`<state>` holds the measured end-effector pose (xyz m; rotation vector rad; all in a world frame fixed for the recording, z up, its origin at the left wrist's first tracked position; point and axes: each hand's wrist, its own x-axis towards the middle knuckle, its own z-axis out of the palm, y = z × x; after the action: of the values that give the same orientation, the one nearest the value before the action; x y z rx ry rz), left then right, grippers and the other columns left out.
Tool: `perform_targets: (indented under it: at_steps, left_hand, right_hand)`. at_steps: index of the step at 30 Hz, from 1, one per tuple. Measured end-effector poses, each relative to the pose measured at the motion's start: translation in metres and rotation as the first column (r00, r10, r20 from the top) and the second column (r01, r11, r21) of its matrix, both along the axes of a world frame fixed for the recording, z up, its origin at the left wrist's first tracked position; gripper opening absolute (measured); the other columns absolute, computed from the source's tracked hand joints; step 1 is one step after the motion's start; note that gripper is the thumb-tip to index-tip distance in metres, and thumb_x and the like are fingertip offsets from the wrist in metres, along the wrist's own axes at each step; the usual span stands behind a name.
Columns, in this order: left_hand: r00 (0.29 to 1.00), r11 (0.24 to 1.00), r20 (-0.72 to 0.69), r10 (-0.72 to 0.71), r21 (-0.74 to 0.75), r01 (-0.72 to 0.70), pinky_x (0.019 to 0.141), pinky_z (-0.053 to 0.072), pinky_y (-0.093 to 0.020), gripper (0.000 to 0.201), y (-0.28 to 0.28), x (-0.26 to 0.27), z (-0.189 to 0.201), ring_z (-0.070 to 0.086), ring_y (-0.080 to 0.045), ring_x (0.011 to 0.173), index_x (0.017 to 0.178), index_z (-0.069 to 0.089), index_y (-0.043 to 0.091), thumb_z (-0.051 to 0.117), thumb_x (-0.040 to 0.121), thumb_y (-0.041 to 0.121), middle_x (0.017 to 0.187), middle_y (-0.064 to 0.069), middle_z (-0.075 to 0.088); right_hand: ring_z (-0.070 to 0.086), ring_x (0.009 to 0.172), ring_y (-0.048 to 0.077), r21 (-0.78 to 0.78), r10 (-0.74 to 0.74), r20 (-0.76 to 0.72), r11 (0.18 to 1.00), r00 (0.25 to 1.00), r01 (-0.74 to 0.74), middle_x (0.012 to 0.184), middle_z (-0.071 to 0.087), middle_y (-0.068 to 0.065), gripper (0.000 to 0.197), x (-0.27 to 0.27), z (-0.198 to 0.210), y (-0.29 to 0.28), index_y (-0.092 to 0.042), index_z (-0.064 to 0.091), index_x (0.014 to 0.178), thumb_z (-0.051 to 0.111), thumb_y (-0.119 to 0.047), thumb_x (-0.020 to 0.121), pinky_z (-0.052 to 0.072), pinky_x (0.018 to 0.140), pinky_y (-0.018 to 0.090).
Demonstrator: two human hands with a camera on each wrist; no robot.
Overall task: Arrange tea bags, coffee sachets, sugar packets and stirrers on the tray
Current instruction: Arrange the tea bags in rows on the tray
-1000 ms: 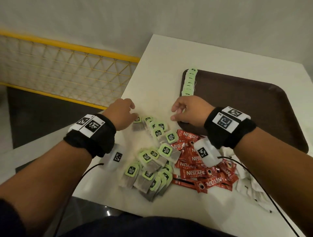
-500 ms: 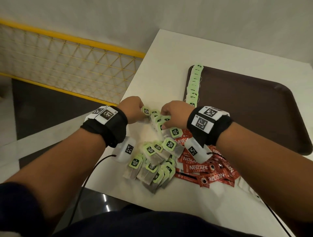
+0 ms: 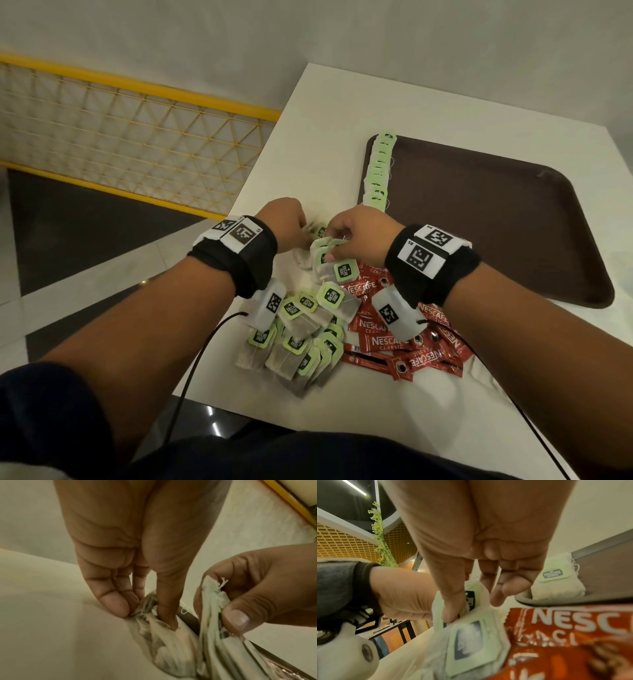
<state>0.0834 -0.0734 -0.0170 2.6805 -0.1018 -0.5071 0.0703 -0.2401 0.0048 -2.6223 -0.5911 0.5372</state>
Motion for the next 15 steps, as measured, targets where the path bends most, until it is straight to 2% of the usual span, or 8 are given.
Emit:
perform_targets:
  at_steps: [2, 4, 7, 9, 12, 15]
  left_hand:
    - [1.000, 1.000, 0.004, -0.019, -0.023, 0.019, 0.068, 0.040, -0.031, 0.037, 0.000, 0.000, 0.000, 0.048, -0.025, 0.076, 0.101, 0.069, -0.006, 0.075, 0.083, 0.026, 0.089, -0.018, 0.064]
    - [0.999, 0.998, -0.018, -0.039, -0.043, 0.038, 0.068, 0.044, -0.031, 0.037, 0.000, 0.000, 0.000, 0.052, -0.025, 0.077, 0.101, 0.068, -0.004, 0.077, 0.082, 0.027, 0.096, -0.020, 0.069]
    - [0.996, 0.996, -0.071, -0.055, -0.074, 0.049, 0.057, 0.037, -0.026, 0.031, 0.001, -0.002, -0.001, 0.051, -0.023, 0.076, 0.095, 0.068, 0.000, 0.078, 0.082, 0.027, 0.087, -0.014, 0.065]
    - [0.998, 0.995, -0.053, -0.045, -0.086, 0.040, 0.056, 0.034, -0.026, 0.029, 0.002, -0.003, -0.003, 0.048, -0.023, 0.077, 0.094, 0.064, 0.004, 0.078, 0.082, 0.026, 0.085, -0.008, 0.058]
    - [0.999, 0.992, -0.015, -0.029, -0.126, 0.027, 0.063, 0.036, -0.028, 0.031, 0.004, -0.005, -0.007, 0.050, -0.022, 0.084, 0.096, 0.055, 0.012, 0.079, 0.080, 0.025, 0.093, -0.003, 0.056]
    - [1.000, 0.967, -0.014, 0.020, -0.254, -0.023, 0.074, 0.048, -0.033, 0.040, 0.008, -0.008, -0.011, 0.057, -0.024, 0.091, 0.106, 0.054, 0.012, 0.081, 0.078, 0.021, 0.102, -0.004, 0.060]
  right_hand:
    - [0.059, 0.082, 0.017, 0.027, -0.017, -0.010, 0.999, 1.000, 0.017, 0.083, 0.062, -0.006, 0.020, 0.000, 0.001, -0.004, -0.015, 0.068, 0.094, 0.074, -0.029, 0.081, 0.048, 0.073, 0.031]
    - [0.062, 0.086, 0.019, 0.075, -0.042, -0.019, 0.996, 0.999, 0.043, 0.091, 0.067, 0.000, 0.020, 0.000, 0.002, -0.008, -0.013, 0.068, 0.096, 0.073, -0.027, 0.082, 0.052, 0.080, 0.035]
    - [0.063, 0.088, 0.019, 0.123, -0.059, -0.017, 0.990, 0.998, 0.061, 0.095, 0.068, 0.002, 0.020, 0.001, 0.002, -0.013, -0.013, 0.066, 0.097, 0.072, -0.026, 0.084, 0.052, 0.083, 0.039]
    - [0.062, 0.086, 0.017, 0.152, -0.071, -0.018, 0.986, 0.997, 0.073, 0.094, 0.068, 0.001, 0.019, 0.001, 0.002, -0.016, -0.013, 0.065, 0.096, 0.071, -0.027, 0.085, 0.052, 0.083, 0.039]
    - [0.062, 0.083, 0.014, 0.200, -0.092, -0.024, 0.975, 0.995, 0.095, 0.092, 0.067, 0.001, 0.018, 0.003, 0.002, -0.019, -0.013, 0.064, 0.094, 0.071, -0.027, 0.086, 0.053, 0.082, 0.039]
    - [0.066, 0.087, 0.021, 0.262, -0.118, -0.072, 0.956, 0.990, 0.133, 0.096, 0.069, 0.006, 0.020, 0.004, 0.003, -0.023, -0.009, 0.063, 0.097, 0.070, -0.025, 0.087, 0.055, 0.082, 0.045]
